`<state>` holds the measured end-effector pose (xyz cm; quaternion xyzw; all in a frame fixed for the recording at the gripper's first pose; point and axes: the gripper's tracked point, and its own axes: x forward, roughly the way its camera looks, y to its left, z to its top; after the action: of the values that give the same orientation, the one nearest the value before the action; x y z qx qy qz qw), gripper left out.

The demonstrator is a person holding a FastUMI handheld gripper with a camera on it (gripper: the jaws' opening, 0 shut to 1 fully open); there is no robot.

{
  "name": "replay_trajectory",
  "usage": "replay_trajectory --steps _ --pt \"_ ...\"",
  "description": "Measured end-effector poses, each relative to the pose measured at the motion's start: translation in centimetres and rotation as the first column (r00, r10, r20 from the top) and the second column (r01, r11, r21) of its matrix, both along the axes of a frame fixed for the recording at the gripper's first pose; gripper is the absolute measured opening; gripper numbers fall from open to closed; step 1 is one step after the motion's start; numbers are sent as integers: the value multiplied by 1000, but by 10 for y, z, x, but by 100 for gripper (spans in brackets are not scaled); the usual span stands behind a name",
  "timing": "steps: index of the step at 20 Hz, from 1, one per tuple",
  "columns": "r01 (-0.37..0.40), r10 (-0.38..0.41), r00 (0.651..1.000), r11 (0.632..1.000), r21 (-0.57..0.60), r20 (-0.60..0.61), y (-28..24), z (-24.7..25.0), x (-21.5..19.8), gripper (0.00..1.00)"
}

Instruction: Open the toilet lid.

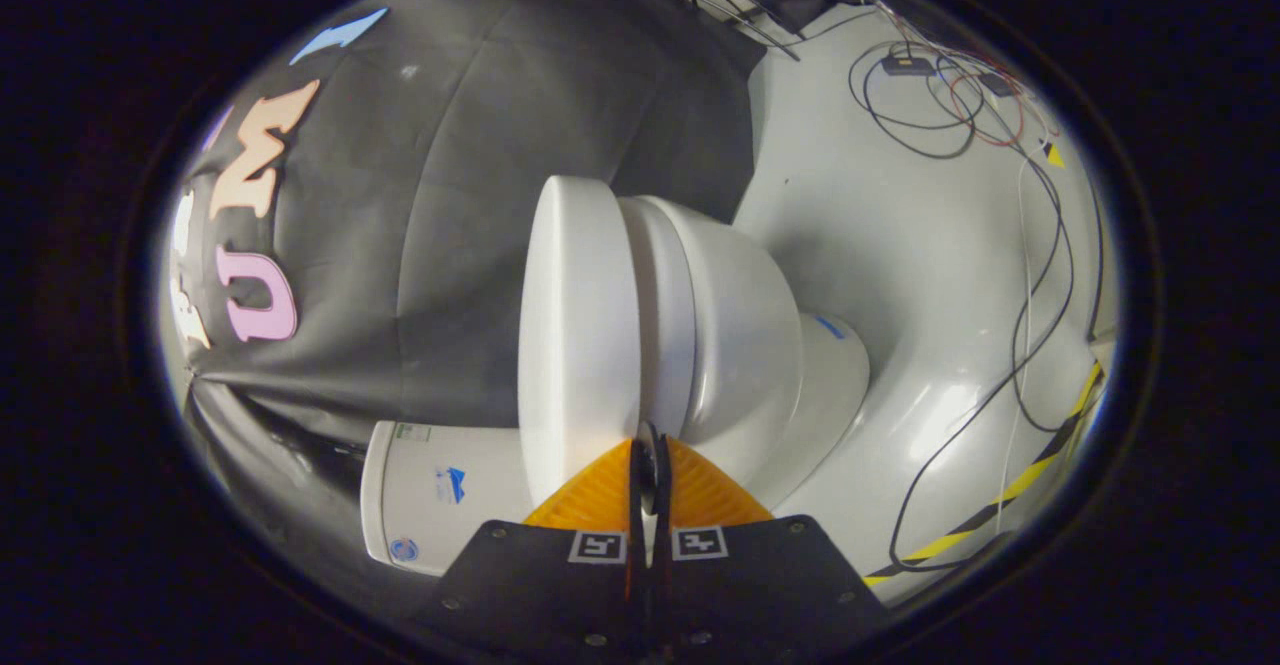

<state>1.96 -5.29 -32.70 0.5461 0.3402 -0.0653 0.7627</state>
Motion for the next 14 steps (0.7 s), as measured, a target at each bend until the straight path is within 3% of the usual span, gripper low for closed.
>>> replay_trajectory --steps 9,14 --pt "-55 55 998 988 -142 -3 11 44 -7 2" --pt "-116 130 991 958 -261 35 21 75 -4 2"
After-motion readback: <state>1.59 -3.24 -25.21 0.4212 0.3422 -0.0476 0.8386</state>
